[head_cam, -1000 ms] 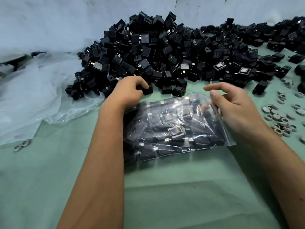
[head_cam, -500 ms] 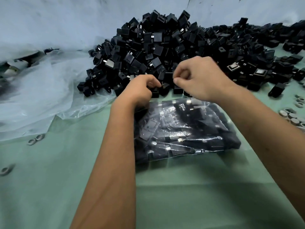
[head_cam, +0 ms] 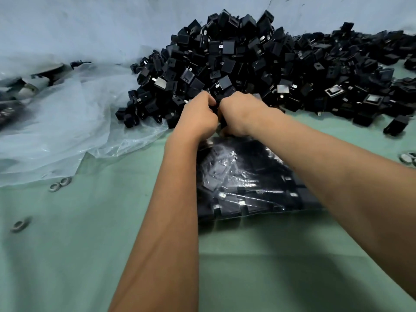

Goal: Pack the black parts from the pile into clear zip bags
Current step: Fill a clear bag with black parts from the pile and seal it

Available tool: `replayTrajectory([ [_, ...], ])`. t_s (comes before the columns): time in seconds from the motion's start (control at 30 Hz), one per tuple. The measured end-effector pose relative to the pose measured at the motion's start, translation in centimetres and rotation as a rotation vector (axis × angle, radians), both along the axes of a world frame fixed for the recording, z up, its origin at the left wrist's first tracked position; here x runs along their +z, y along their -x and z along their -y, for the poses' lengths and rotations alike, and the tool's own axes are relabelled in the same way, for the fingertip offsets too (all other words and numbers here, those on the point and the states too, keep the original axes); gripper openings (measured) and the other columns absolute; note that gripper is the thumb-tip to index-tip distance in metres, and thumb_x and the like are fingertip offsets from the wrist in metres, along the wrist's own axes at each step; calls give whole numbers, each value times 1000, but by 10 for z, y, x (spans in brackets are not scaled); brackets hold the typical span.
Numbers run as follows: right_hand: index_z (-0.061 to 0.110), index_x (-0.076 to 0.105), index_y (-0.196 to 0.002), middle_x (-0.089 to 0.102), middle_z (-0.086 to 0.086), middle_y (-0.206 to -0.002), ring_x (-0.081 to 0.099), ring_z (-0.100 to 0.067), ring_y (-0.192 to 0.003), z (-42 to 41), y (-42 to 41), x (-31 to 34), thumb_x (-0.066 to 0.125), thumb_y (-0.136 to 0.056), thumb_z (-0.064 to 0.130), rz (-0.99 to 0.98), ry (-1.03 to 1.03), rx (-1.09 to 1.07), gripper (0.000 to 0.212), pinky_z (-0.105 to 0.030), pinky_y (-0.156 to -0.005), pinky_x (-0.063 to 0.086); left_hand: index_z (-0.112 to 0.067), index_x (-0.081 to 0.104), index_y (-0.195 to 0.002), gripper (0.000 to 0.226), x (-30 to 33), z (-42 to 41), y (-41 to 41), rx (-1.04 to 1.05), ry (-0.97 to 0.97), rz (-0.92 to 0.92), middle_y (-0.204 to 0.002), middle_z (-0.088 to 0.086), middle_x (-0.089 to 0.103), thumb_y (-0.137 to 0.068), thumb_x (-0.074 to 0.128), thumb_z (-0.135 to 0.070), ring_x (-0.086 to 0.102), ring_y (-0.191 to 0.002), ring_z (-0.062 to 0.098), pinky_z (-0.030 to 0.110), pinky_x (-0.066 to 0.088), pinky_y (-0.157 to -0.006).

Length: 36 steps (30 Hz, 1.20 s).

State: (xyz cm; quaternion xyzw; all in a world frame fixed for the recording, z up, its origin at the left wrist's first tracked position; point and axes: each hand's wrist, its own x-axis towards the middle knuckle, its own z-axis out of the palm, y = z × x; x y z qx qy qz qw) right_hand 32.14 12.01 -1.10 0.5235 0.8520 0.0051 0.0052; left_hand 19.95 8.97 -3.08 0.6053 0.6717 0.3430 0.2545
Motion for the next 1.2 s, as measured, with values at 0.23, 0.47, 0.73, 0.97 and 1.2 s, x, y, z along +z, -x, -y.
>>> replayTrajectory([
  [0.23, 20, 77, -99, 71, 3, -85, 65, -16, -78, 7, -54, 18, 79, -85, 52, -423, -5, -92, 35, -26, -67, 48, -22, 59, -112, 43, 6, 2, -6, 32, -54, -12, -113, 2, 61, -87, 39, 6, 58, -99, 17, 23, 47, -71],
  [0.47, 27, 70, -99, 74, -3, -86, 65, -9, -58, 68, -161, -23, 85, -86, 32, -1275, 74, -309, 20, -19, -49, 47, -25, 70, -116, 47, 19, 14, -57, -305, -37, -133, -121, 2, 63, -93, 46, 10, 60, -111, 18, 34, 54, -95],
  [0.73, 20, 81, -103, 75, -15, -87, 59, -20, -69, 84, -195, -55, 82, -84, 32, -1450, 207, -467, 22, -30, -63, 49, -39, 64, -130, 49, 9, 26, -120, -648, -44, -338, -123, 4, 53, -102, 47, -2, 39, -123, 21, 35, 38, -96],
  [0.97, 8, 67, -110, 69, -8, -81, 57, -10, -56, 83, -201, -47, 82, -79, 11, -1443, 391, -477, 34, -24, -56, 45, -28, 74, -105, 18, 12, 23, -116, -641, -192, -362, -120, 2, 56, -99, 64, -15, 37, -122, 22, 36, 35, -103],
  [1.2, 1, 74, -104, 76, -17, -80, 66, -20, -59, 92, -194, -43, 79, -77, 15, -1436, 535, -264, 31, -21, -56, 57, -26, 73, -102, 14, 19, 24, -117, -624, -323, -383, -117, -1, 58, -97, 67, -15, 43, -117, 20, 37, 37, -104],
])
